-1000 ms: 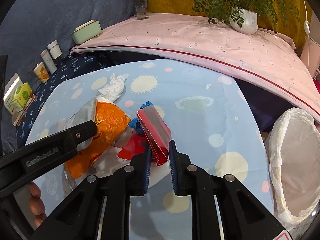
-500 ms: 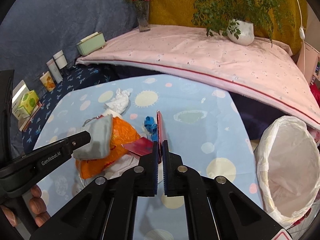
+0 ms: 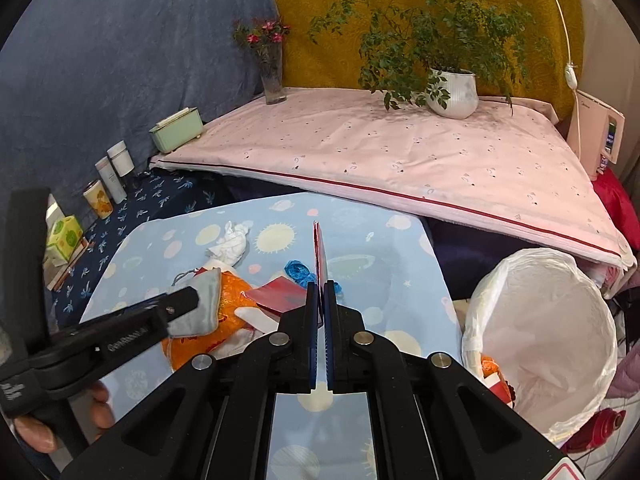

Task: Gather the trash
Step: 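Grasp the red paper box with the right tool and lift it, then grasp the grey pouch with the left tool while the right tool carries the red box toward the bin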

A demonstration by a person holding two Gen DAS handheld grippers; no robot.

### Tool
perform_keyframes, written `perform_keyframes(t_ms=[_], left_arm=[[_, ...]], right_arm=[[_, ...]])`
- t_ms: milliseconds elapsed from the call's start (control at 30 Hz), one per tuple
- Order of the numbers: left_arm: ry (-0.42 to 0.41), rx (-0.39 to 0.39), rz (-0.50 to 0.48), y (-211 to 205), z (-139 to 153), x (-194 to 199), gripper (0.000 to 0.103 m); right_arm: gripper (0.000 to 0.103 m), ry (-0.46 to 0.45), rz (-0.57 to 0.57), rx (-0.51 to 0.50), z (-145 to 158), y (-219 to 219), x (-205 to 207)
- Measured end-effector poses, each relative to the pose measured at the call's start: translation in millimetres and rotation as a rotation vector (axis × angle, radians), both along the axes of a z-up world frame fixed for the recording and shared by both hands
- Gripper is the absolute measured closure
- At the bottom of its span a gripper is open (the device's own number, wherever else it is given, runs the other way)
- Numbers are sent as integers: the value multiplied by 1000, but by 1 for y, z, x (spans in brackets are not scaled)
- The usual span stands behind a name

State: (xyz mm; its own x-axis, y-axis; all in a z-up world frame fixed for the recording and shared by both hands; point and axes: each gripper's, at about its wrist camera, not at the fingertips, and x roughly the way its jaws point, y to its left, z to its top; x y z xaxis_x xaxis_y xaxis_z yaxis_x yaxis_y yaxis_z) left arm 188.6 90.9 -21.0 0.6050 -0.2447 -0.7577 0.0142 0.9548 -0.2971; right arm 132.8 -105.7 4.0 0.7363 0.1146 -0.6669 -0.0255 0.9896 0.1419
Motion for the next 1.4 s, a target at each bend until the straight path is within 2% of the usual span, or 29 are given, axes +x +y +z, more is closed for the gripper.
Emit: perform_keyframes(t_ms=[233, 300, 367, 433, 533, 733, 1033, 1267, 1400], left_arm=[[47, 38, 22, 1, -31, 15, 57], [53, 42, 23, 1, -35, 19, 64], [67, 43, 14, 2, -39, 22, 81], [78, 39, 8, 2, -42, 22, 94], [80, 36, 9, 3, -44, 20, 101], [40, 12, 3, 4, -26, 10, 102], [-73, -32, -36, -10, 31, -7, 102], [-130, -96, -120, -37, 70, -14, 102], [-148, -95, -175, -62, 82, -18, 102]], right_arm=[[100, 25, -2, 6, -11, -1, 1], [100, 31, -2, 6, -14, -1, 3], [100, 34, -3, 8, -15, 0, 3], [100, 37, -3, 9, -16, 0, 4], [100, 37, -2, 9, -16, 1, 2], [100, 24, -3, 19, -12, 0, -1], [100, -31, -11, 33, 10, -10, -12], [100, -83, -61, 47, 30, -35, -24], [100, -99, -101, 49, 35, -54, -32]])
